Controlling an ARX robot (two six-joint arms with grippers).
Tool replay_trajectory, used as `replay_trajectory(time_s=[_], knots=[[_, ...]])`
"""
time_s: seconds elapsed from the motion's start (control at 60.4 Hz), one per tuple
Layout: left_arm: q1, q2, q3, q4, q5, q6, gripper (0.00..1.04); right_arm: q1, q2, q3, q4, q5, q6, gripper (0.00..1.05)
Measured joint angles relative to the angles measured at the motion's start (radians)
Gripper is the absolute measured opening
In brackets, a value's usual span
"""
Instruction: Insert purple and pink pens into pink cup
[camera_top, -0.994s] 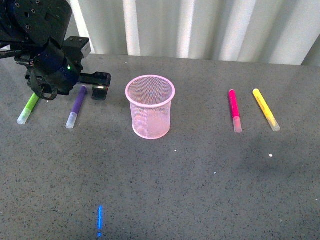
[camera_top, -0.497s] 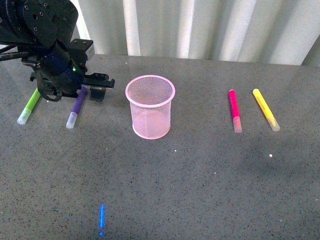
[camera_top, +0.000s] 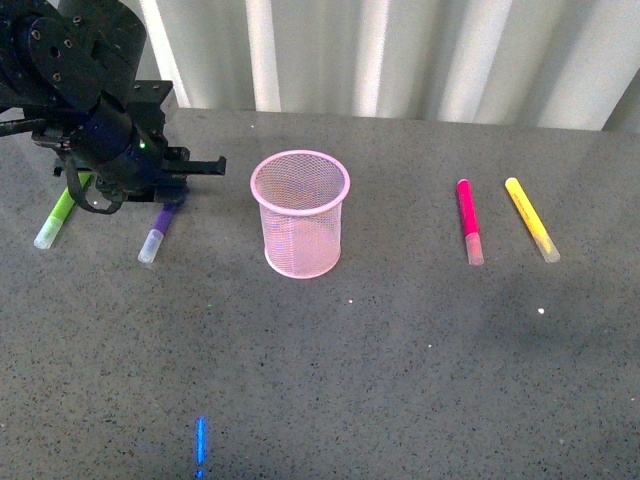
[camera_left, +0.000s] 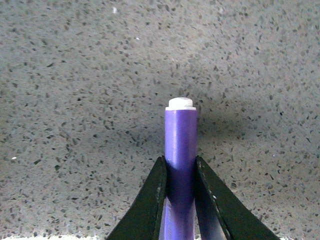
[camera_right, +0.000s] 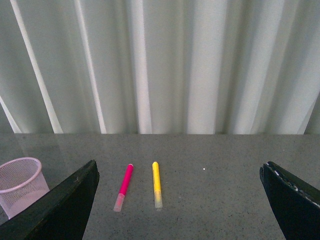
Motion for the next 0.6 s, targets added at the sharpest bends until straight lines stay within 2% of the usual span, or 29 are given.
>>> replay_trajectory(time_s=[0.133,0.232,0.315,0.348,0.464,0.597], knots=[[0.003,-0.057,-0.076,0.136,-0.064,0.003,0.13,0.0,0.0,0.0,0.0,0.0,0.0,0.98],[-0.001,-0.195,-0.185,0.34,-0.061,-0.042,0.13,0.0,0.0,0.0,0.0,0.0,0.0,0.98],[-0.026,-0.348,-0.334,0.682,-0.034,-0.171,0.13,0.0,0.0,0.0,0.0,0.0,0.0,0.98],[-0.037,-0.375,-0.372,0.762,-0.04,-0.201,0.13,0.0,0.0,0.0,0.0,0.0,0.0,0.98],[-0.108,-0.423,-0.511,1.032,-0.126,-0.249,0.13,0.0,0.0,0.0,0.0,0.0,0.0,0.98],[-0.203,-0.391,-0.598,1.198,-0.24,-0.232,0.13,0.0,0.0,0.0,0.0,0.0,0.0,0.98]])
